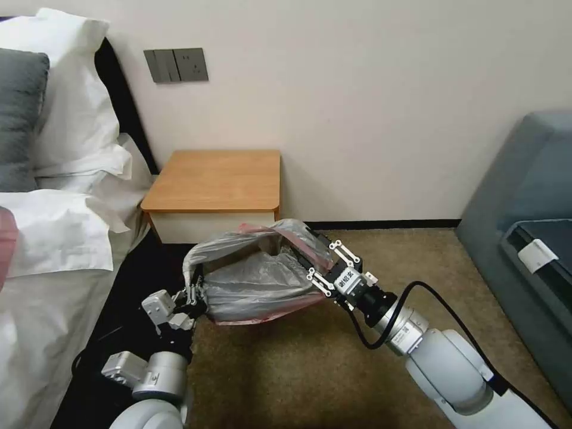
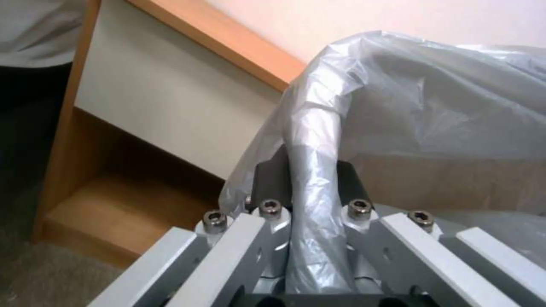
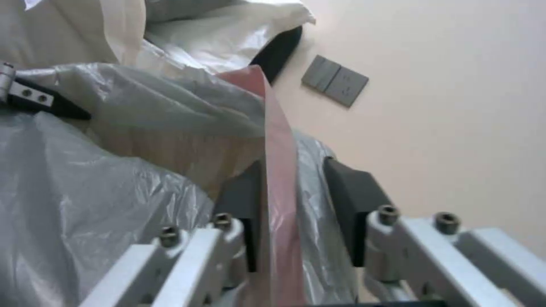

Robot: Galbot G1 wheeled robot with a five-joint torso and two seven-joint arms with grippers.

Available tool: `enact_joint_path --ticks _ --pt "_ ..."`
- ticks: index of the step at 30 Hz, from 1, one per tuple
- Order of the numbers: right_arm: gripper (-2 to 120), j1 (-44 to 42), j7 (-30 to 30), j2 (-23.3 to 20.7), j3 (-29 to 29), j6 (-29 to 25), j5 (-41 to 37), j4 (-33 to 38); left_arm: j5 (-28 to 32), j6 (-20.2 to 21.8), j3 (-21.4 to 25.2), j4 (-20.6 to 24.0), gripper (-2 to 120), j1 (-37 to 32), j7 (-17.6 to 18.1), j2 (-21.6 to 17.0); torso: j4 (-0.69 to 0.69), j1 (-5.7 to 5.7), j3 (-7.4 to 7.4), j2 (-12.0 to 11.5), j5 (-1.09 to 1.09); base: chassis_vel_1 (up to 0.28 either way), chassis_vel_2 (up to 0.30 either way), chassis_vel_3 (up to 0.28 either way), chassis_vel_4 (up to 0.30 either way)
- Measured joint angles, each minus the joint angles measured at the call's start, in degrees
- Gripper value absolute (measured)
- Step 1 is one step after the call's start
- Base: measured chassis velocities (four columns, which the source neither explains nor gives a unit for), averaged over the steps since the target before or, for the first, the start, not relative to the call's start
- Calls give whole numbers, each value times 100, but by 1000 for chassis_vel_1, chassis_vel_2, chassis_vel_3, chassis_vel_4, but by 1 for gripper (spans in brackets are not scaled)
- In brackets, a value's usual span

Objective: Pick up the garbage bag from the table and place it over the trash can.

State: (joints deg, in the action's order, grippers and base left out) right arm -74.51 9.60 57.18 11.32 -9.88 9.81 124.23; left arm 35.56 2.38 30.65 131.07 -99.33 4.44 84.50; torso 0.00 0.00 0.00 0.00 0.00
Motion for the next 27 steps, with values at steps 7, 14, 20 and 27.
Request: enact_joint_path --ticks 7,14,20,27 --pt "3 101 -35 -7 -11 -63 15 -23 9 -1 21 -60 5 17 -13 -14 0 0 0 0 0 0 0 0 0" --pt "0 286 -125 -81 -45 -62 -113 -64 9 2 8 -120 5 20 -38 -18 0 0 0 0 0 0 0 0 0" --pt "0 543 -204 -348 -157 403 -1015 2 -33 3 6 -198 5 11 -83 -42 0 0 0 0 0 0 0 0 0" --pt "0 1128 -619 -619 -340 1517 -3005 -163 -76 -13 -27 -238 5 12 -182 -56 0 0 0 0 0 0 0 0 0"
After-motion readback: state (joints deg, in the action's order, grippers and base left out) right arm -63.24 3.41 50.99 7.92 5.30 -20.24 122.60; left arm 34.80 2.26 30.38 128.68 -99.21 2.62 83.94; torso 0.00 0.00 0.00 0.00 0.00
